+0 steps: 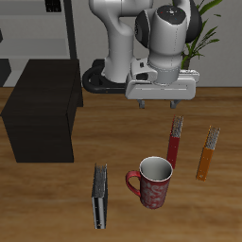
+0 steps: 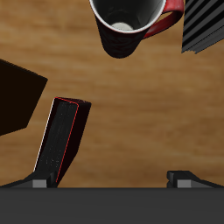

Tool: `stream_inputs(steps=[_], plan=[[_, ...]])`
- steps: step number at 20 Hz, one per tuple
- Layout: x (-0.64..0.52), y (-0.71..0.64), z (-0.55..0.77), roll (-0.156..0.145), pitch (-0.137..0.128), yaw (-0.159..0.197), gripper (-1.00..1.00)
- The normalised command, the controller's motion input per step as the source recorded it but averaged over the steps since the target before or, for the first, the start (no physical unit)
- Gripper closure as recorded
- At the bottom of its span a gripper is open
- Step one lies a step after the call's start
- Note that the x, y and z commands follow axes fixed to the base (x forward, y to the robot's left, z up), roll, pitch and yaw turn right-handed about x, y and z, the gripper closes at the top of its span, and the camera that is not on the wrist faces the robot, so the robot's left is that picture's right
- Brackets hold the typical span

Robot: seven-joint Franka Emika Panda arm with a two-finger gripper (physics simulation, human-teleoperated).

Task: Place the red book upright on top of the shelf

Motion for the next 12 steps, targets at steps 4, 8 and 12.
stream_inputs(steps=[4,8,12], plan=[[0.01,0.27,-0.14,0.011,0.003,-0.023,-1.0],[-0.02,0.28,-0.13,0.025,-0.026,-0.005,-1.0],[0.01,0.13,-0.1,0.01,0.0,-0.011,-1.0]])
